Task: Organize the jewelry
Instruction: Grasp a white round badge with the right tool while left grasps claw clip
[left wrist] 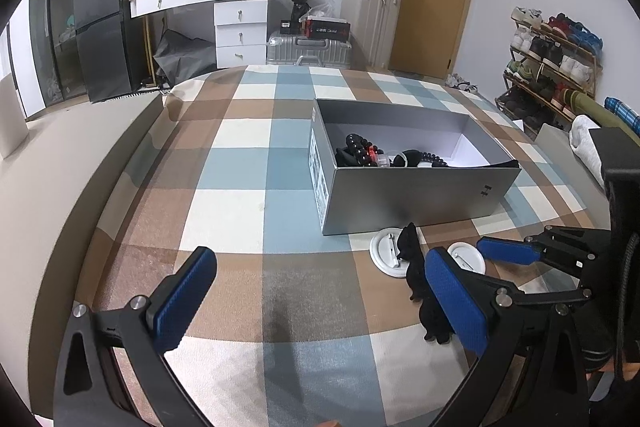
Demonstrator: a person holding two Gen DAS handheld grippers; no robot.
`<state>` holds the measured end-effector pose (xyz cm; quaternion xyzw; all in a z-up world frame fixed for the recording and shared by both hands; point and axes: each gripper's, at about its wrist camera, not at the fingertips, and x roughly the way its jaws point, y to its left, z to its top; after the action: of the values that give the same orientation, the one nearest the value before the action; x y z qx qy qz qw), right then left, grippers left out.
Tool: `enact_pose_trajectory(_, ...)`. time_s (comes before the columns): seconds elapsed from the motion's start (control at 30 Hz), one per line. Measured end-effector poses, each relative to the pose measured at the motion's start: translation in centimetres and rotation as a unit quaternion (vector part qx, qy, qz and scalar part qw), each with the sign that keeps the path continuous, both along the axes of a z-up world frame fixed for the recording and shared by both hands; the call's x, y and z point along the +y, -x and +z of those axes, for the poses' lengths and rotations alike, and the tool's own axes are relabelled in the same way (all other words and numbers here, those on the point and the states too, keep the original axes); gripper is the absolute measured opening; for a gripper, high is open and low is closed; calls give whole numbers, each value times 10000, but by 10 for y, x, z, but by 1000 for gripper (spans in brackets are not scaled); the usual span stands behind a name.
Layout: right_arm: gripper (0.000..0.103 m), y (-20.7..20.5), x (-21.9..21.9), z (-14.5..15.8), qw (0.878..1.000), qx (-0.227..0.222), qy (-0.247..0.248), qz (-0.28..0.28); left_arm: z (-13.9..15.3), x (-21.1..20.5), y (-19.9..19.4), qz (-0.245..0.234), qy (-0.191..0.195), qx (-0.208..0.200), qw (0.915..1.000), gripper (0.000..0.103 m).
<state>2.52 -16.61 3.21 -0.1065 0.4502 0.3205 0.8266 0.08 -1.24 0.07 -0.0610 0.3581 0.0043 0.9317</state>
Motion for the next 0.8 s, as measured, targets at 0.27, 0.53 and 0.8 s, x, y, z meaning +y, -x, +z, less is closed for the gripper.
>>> enact_pose_trajectory(0.27, 41, 7, -10, 11, 9992, -192, -359, -15, -2, -3, -2, -72, 59, 66, 9999, 101)
enact_pose_trajectory(0.53, 41, 4, -27, 17, 9979, -252, -565, -176, -8, -17, -4, -247, 178, 322, 9990, 101)
enact_pose_trajectory(0.8, 41, -1, -43, 27, 9965, -354, -652, -391, -12, -40, -9, -698, 176, 590, 9957, 73)
